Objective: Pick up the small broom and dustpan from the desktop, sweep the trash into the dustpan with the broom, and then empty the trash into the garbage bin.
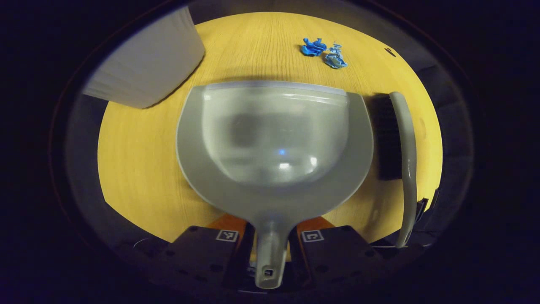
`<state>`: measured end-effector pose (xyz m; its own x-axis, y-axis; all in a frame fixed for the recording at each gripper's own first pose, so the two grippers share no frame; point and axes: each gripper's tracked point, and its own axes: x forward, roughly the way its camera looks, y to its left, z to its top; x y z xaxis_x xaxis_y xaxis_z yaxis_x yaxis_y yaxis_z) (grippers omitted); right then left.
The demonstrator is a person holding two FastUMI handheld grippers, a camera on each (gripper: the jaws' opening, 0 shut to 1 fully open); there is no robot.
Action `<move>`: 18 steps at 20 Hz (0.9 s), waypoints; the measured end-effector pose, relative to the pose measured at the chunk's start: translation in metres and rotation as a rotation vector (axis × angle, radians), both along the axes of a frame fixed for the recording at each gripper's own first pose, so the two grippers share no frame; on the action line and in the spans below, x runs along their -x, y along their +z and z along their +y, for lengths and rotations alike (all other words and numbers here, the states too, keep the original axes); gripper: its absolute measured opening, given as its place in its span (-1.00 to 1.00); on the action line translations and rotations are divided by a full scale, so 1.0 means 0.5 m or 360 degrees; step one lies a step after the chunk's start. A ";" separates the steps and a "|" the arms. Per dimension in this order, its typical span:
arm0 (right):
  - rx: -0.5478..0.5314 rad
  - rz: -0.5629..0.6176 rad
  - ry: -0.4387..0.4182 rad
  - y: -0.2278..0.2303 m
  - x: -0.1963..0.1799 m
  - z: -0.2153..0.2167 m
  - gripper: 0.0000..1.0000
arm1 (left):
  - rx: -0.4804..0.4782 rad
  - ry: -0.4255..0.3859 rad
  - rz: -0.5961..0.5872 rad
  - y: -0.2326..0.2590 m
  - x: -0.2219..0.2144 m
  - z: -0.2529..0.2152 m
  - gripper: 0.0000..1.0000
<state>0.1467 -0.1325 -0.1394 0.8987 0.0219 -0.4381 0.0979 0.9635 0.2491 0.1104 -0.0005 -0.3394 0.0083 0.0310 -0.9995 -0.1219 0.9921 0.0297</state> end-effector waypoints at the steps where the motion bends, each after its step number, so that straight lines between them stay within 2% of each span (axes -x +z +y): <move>1: -0.0011 0.0044 0.0011 -0.011 0.006 0.006 0.94 | 0.0007 -0.0001 0.0021 0.005 -0.006 0.003 -0.36; 4: -0.0040 0.0207 0.0050 -0.050 0.032 0.030 0.94 | 0.0036 -0.0044 0.0011 0.007 -0.006 0.006 -0.40; 7: -0.0090 0.0447 0.0143 -0.118 0.083 0.095 0.94 | 0.0079 -0.0068 -0.0027 0.006 -0.004 0.009 -0.40; 11: 0.0064 0.0844 0.0330 -0.241 0.155 0.160 0.94 | 0.0136 -0.0083 -0.0088 0.007 -0.002 0.012 -0.41; 16: 0.0144 0.1222 0.0328 -0.389 0.203 0.166 0.96 | 0.0179 -0.0022 -0.0160 0.009 0.000 0.014 -0.41; 18: 0.0229 0.1286 0.0364 -0.436 0.208 0.154 0.96 | 0.0171 -0.0006 -0.0162 0.006 0.000 0.014 -0.41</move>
<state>0.0425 -0.0554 -0.3575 0.2888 0.0596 -0.9555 -0.0078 0.9982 0.0599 0.1107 0.0063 -0.3363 0.1097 -0.0764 -0.9910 -0.1149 0.9894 -0.0890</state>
